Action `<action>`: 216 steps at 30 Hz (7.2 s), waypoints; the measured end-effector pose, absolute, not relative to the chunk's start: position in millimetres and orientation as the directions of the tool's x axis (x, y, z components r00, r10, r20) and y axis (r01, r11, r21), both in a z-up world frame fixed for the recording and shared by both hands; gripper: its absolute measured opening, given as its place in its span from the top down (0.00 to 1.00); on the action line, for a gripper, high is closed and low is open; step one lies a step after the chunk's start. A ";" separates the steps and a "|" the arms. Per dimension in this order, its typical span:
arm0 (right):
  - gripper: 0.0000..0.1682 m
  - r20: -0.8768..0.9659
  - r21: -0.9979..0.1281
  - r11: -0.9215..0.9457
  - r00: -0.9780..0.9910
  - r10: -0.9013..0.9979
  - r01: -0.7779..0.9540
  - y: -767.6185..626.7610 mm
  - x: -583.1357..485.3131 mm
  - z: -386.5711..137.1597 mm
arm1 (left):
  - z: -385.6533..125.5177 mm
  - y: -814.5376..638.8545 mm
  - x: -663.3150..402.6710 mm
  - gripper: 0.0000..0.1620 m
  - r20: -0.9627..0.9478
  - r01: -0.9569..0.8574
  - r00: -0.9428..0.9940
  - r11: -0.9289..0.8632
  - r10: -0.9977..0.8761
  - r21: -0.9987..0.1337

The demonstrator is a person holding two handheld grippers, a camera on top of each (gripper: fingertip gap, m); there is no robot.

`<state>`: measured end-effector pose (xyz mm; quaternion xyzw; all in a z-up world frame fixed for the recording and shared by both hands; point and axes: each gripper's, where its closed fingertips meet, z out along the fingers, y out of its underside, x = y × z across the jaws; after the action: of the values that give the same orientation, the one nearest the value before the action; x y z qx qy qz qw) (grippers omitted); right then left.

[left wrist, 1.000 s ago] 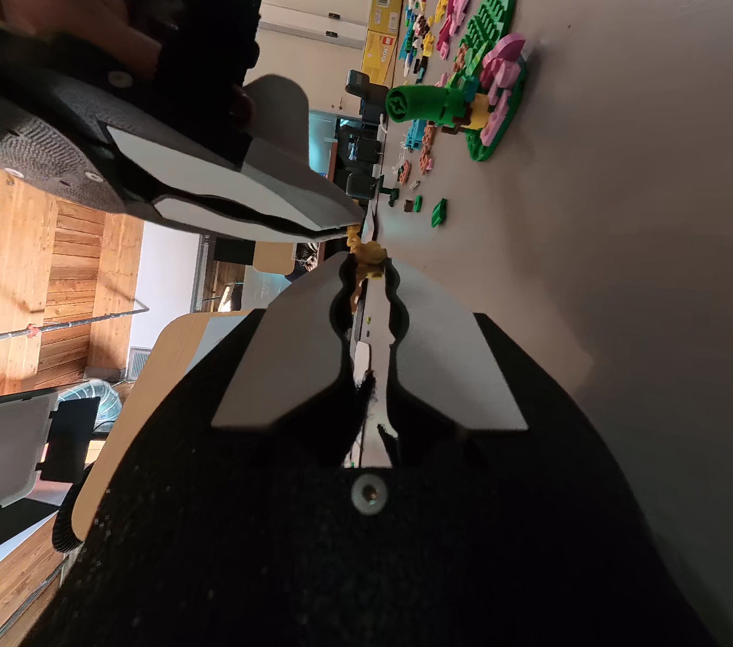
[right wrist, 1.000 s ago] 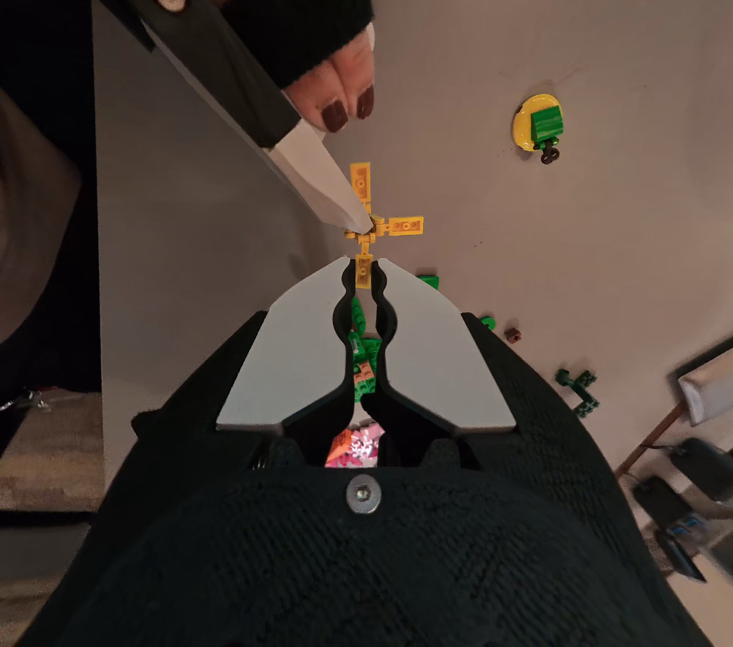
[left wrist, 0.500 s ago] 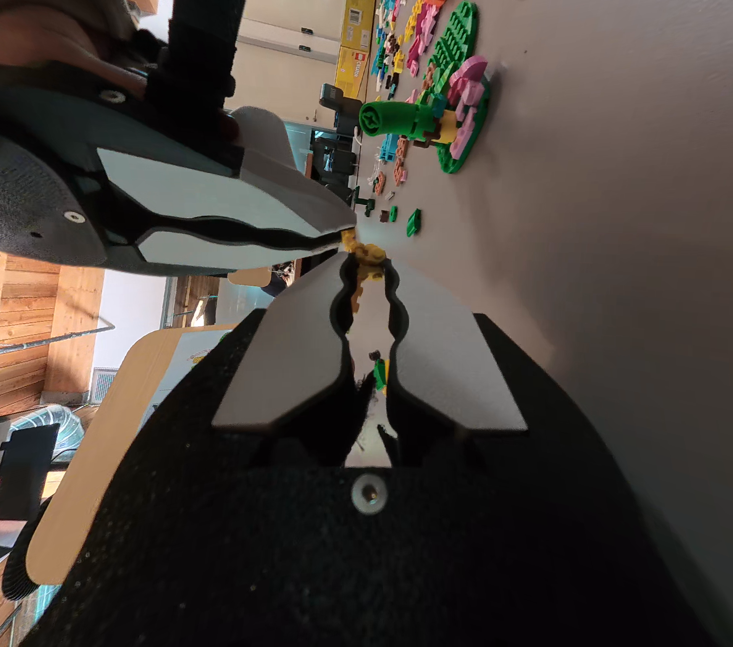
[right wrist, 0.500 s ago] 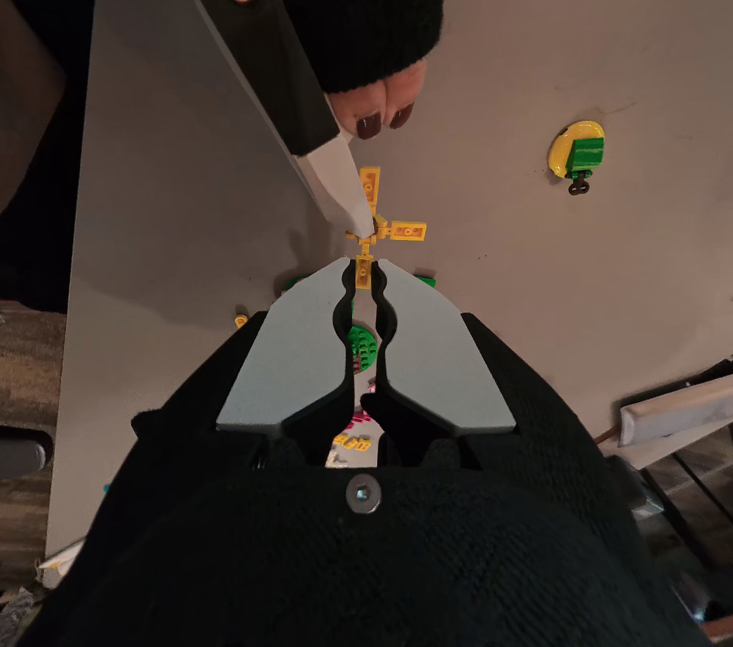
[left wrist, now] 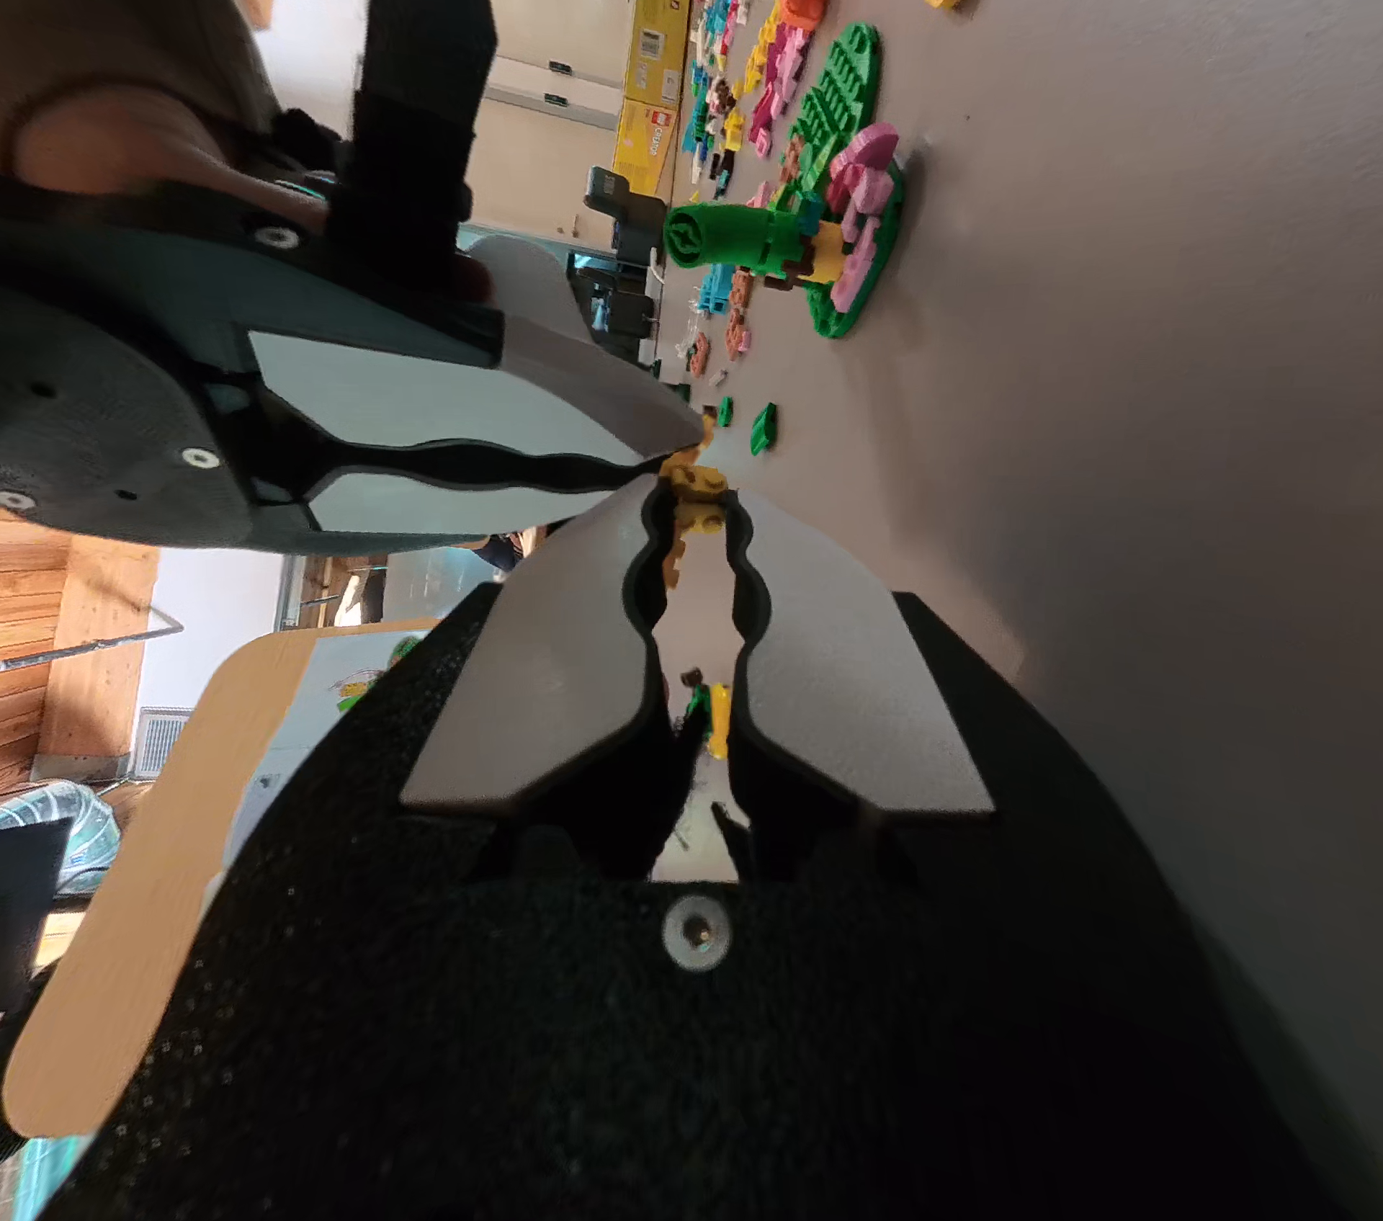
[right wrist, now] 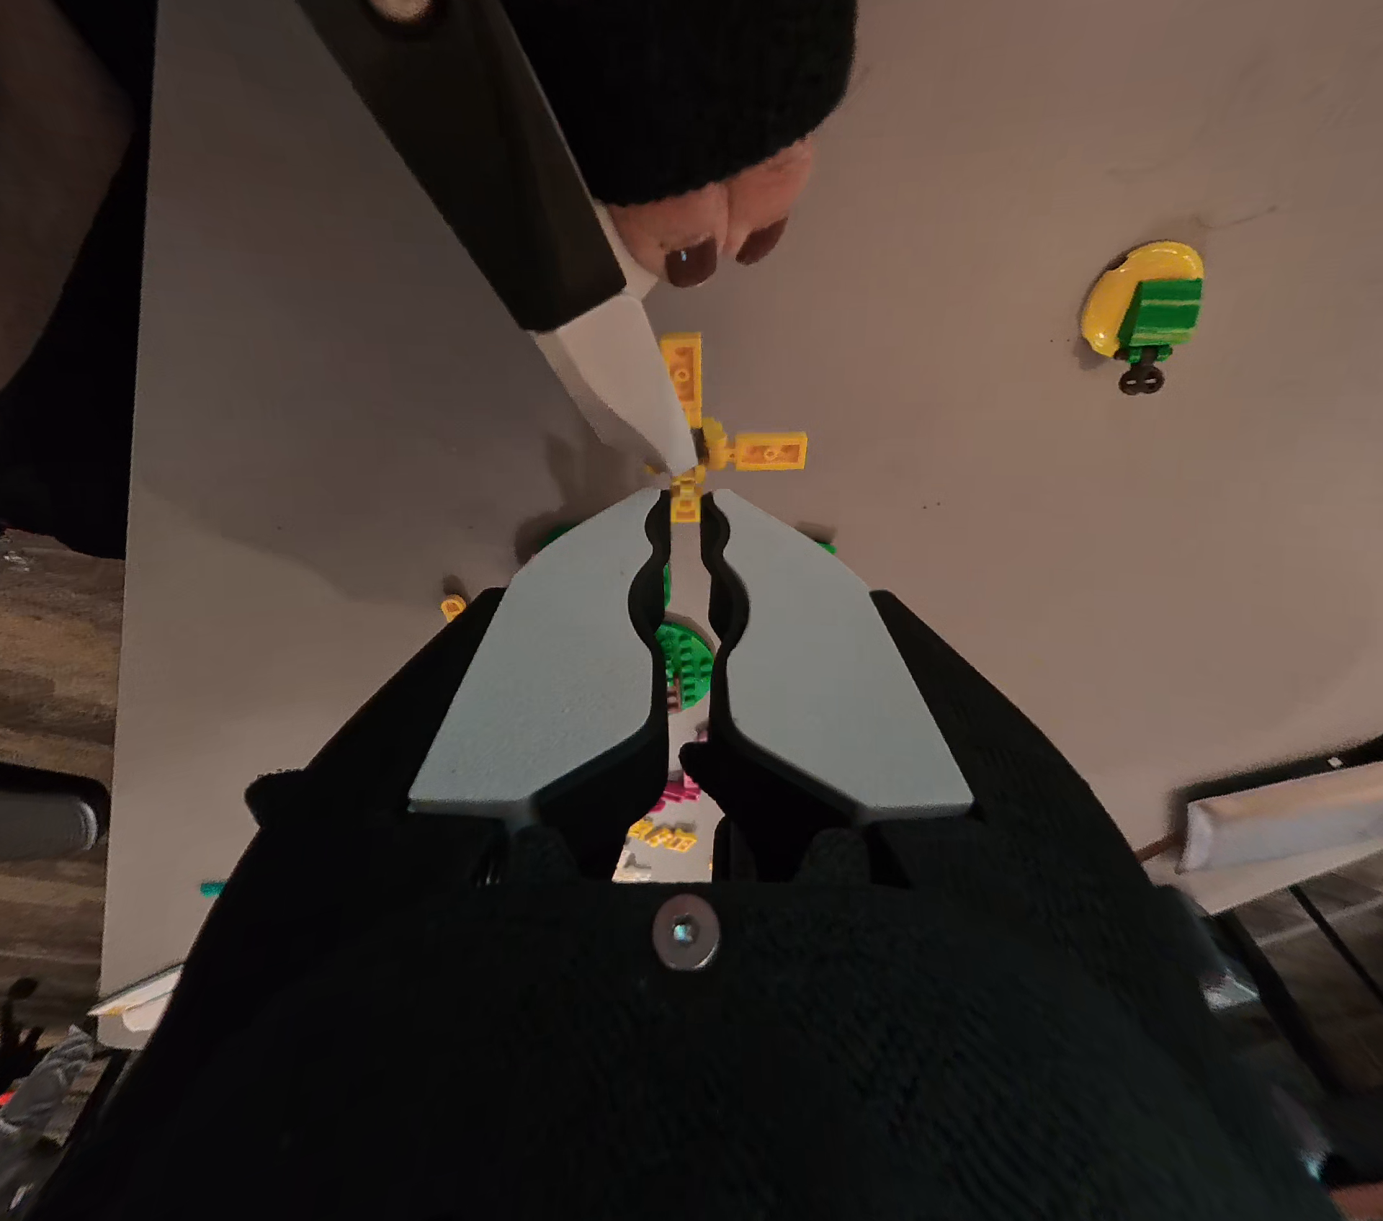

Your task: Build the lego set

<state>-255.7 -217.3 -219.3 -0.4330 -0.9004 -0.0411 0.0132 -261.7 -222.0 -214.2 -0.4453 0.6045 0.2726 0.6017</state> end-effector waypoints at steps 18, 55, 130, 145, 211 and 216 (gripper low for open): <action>0.97 0.075 -0.075 0.596 -0.592 0.803 0.799 -219.6 -257.1 -223.3 | -219.0 -222.1 -266.2 0.92 -0.941 -0.845 0.157 0.452 -0.299 -0.285; 0.98 0.066 -0.095 0.544 -0.540 0.839 0.834 -221.3 -259.8 -217.8 | -221.9 -219.9 -267.0 0.94 -0.923 -0.850 0.186 0.416 -0.336 -0.322; 0.90 -0.338 -0.859 -0.276 -0.071 0.938 0.431 -236.8 -317.3 -128.4 | -128.8 -224.5 -319.3 0.81 -0.635 -0.488 0.731 0.459 -0.249 -0.742; 0.90 -0.438 -0.882 -0.407 -0.091 0.895 0.238 -244.4 -320.9 -116.8 | -113.1 -229.4 -314.2 0.91 -0.687 -0.580 0.725 0.483 -0.061 -0.655; 0.99 -0.049 -0.936 0.110 -0.431 0.901 0.335 -293.2 -289.6 -93.0 | -115.0 -292.0 -275.2 0.94 -0.404 -0.018 0.427 0.439 -0.809 -0.898; 0.99 -0.142 -0.938 0.022 -0.440 0.887 0.347 -292.6 -287.7 -92.5 | -114.5 -292.4 -273.1 0.94 -0.422 -0.030 0.424 0.453 -0.801 -0.891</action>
<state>-287.7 -292.6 -92.5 -0.4625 -0.6669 0.5245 0.2573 -273.1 -292.4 -114.5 -0.4479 0.4639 -0.2697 0.7152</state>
